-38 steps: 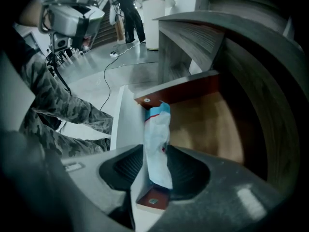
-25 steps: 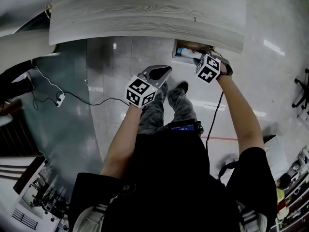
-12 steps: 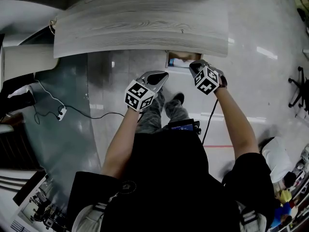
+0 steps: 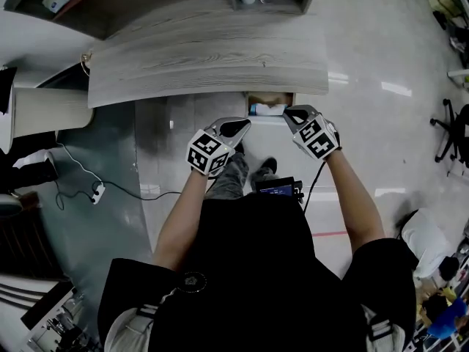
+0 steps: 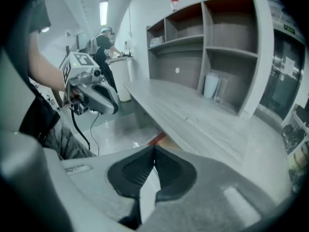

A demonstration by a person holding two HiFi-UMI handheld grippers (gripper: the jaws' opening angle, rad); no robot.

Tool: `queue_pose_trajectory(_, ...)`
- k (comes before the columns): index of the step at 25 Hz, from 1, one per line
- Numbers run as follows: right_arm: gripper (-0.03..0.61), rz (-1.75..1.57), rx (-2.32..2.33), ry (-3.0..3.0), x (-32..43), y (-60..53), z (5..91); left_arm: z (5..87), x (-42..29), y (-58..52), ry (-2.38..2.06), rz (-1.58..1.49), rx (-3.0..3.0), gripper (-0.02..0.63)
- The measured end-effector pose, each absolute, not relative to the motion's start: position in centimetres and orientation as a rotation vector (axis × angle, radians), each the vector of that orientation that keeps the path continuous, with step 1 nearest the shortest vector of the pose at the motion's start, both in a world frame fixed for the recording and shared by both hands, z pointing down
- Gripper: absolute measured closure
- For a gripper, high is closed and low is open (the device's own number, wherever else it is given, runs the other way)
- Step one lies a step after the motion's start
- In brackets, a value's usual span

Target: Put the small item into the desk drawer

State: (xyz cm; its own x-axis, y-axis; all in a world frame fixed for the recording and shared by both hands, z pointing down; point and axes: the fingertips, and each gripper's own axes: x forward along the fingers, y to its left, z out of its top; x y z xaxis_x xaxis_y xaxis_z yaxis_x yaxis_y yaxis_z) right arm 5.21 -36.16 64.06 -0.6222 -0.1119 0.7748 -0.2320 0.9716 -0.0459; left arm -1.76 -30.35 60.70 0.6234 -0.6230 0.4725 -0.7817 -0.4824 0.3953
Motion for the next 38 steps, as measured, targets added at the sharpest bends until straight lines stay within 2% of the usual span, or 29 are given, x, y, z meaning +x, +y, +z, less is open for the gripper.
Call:
queue_pose_trajectory(19, 0.575, 0.519, 0.658, -2.504, 7.7, -36.0, 54.7, 57.4, -0.6, -31.6, -1.023, 0.362, 2.353, 0.612)
queue_pose_trajectory(28, 0.576, 0.857, 0.924, -2.609, 10.9, -36.6, 52.2, 56.2, 0.6, -32.7, -1.038, 0.339, 2.380, 0.615)
queue_pose_trajectory(38, 0.576, 0.921, 0.876, -2.626, 12.6, -35.4, 52.4, 56.1, 1.9, -31.2, -1.106, 0.345, 2.339, 0.614)
